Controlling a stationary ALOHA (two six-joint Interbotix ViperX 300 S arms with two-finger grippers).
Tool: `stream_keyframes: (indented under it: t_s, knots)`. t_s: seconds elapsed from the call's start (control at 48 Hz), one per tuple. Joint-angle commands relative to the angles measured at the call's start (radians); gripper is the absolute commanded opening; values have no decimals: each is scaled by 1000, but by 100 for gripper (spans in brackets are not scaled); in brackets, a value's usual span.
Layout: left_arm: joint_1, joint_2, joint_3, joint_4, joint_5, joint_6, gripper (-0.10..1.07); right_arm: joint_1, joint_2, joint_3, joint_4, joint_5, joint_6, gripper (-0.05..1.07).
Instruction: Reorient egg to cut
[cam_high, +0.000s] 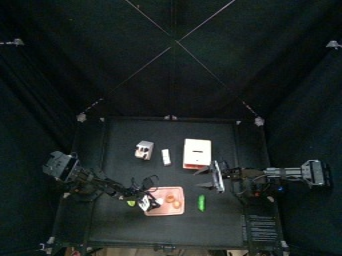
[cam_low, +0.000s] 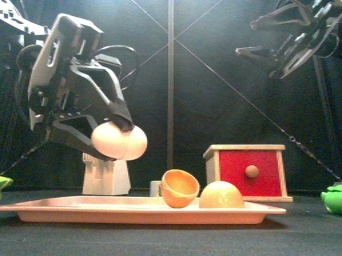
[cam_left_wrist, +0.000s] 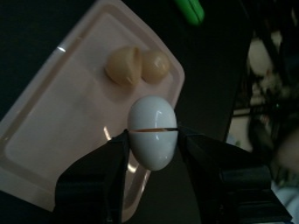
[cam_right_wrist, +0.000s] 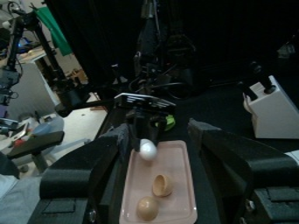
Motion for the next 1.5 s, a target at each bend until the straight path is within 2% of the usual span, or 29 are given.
stream_keyframes:
  t_s: [0.0, 0.062, 0.188, 0.312, 0.458, 0.708, 0.917, 1.188, 1.479]
  knots:
    - [-64, -21, -2, -169, -166, 2, 74, 3, -6, -9, 0, -3, 0, 91]
    - [-110, -20, -2, -261, -278, 3, 74, 3, -6, -9, 0, -3, 0, 91]
    - [-187, -3, -12, -439, -403, 3, 74, 3, -6, -9, -2, -3, 0, 91]
    - [-239, 25, -44, -607, -468, 6, 74, 3, -6, -8, -3, -3, 0, 91]
    - [-290, 84, -112, -742, -540, 6, 74, 3, -6, -8, -3, -3, 0, 91]
    - [-345, 144, -170, -865, -644, 5, 74, 3, -6, -8, -3, -3, -2, 91]
    - [-387, 189, -210, -983, -669, 5, 74, 3, -6, -8, -3, -3, -8, 91]
    - [-397, 244, -255, -1003, -678, 3, 74, 3, -6, -8, -3, -3, -3, 91]
    - [-400, 245, -247, -1003, -673, 3, 76, 3, -6, -11, -3, -3, -9, 91]
